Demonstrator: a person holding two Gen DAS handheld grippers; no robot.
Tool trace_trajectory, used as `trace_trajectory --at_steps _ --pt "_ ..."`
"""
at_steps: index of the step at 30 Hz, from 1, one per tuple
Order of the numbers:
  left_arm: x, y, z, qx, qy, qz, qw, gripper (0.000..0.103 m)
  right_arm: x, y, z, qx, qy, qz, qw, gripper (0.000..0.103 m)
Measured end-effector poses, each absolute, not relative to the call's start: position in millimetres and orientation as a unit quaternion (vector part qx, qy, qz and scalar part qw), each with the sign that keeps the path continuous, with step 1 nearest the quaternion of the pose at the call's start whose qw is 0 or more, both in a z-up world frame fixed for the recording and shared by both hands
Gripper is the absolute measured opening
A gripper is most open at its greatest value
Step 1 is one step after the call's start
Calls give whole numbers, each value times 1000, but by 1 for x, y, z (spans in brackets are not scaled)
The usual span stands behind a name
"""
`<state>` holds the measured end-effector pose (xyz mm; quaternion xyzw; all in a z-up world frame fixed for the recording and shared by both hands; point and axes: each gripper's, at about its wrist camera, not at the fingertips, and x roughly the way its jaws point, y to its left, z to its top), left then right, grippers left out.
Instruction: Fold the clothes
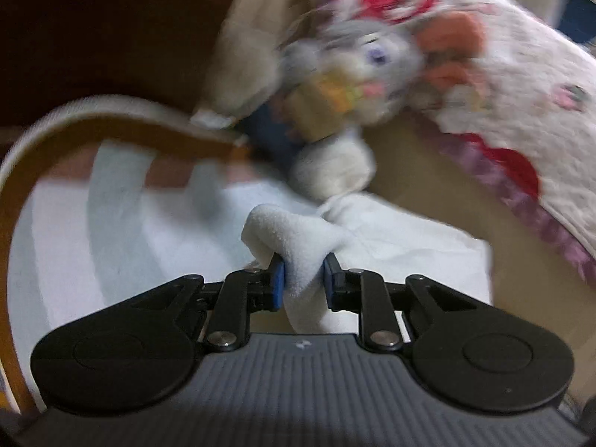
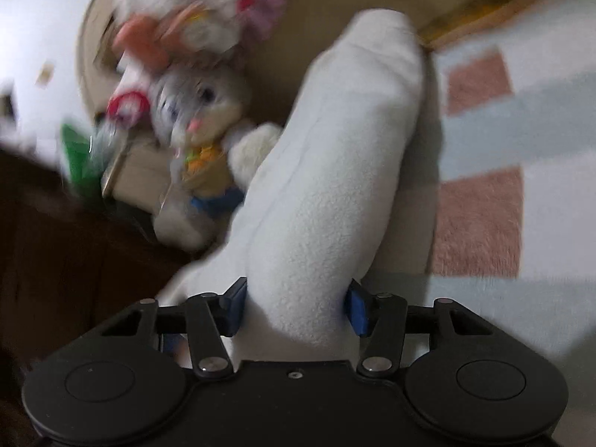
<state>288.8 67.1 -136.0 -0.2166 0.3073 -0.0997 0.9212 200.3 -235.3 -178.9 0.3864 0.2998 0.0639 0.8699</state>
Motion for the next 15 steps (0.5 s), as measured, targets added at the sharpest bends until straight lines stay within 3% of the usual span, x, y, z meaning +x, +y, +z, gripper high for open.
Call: trace_trajectory --at_steps 2,5,10,15 --pt "298 70 -150 -248 339 -75 904 21 198 -227 -181 330 318 60 887 64" --pt "299 57 -144 -196 341 -66 917 21 188 -236 -178 380 320 59 866 63" --pt "292 75 -143 -231 366 -53 900 32 200 -249 -175 406 387 79 824 65" --pt "267 77 -115 -195 314 -27 929 32 200 -247 -166 394 430 94 807 66"
